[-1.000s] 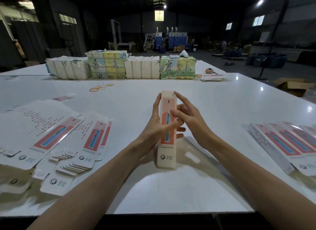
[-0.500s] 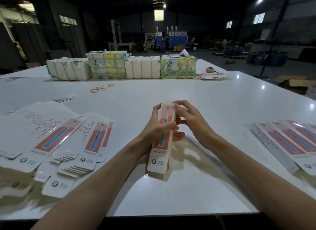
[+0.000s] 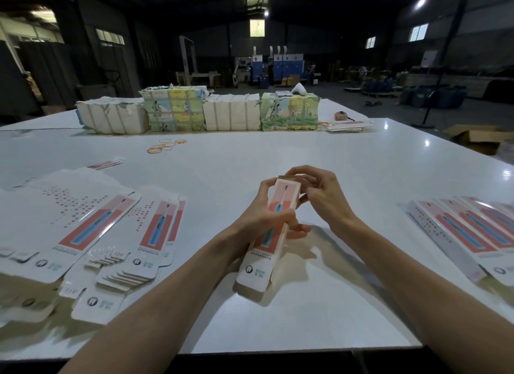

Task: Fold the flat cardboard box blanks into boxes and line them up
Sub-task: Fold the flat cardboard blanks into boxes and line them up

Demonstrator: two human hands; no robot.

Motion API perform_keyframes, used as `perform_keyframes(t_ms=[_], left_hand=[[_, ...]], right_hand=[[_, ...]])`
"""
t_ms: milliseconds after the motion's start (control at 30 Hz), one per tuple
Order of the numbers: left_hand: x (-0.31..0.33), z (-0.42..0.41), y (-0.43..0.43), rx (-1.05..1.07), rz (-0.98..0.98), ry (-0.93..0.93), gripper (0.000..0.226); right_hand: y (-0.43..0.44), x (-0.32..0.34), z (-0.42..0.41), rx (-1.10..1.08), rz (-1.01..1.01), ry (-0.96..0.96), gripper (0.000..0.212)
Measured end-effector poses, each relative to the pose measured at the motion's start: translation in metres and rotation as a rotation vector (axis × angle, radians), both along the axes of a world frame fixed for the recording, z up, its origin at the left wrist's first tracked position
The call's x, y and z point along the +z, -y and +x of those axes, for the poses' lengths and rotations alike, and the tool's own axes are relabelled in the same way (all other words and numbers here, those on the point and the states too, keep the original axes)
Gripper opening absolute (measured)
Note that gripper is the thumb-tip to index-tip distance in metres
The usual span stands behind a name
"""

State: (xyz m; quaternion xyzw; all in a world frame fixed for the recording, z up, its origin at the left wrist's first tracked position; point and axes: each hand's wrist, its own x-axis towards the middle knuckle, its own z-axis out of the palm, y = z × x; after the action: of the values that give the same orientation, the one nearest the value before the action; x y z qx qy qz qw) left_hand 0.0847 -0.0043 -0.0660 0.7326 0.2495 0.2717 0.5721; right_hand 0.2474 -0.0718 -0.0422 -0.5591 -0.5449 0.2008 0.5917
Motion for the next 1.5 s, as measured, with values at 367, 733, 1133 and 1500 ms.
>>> perform_keyframes(t_ms=[367,733,1133,1500], left_hand=[[0.000,-0.005,0.003,-0.103,-0.063,0.041,0.084],[0.000,-0.002,0.002,-0.074,0.040,0.001,0.095],[0.008,-0.006,0.008,-0.095,0.031,0.021,0.097],[0.007,-0.009,0.004,-0.086,-0.093,0.103,0.091]], right_hand=[[0.004,0.013,0.001,0.072,-0.155,-0.226,0.026],[0.006,0.013,0.007,0.052,-0.133,-0.274,0.016],[0.005,0.014,0.012,0.126,-0.187,-0.293,0.020],[0.006,0.015,0.008,0.200,-0.183,-0.202,0.024]])
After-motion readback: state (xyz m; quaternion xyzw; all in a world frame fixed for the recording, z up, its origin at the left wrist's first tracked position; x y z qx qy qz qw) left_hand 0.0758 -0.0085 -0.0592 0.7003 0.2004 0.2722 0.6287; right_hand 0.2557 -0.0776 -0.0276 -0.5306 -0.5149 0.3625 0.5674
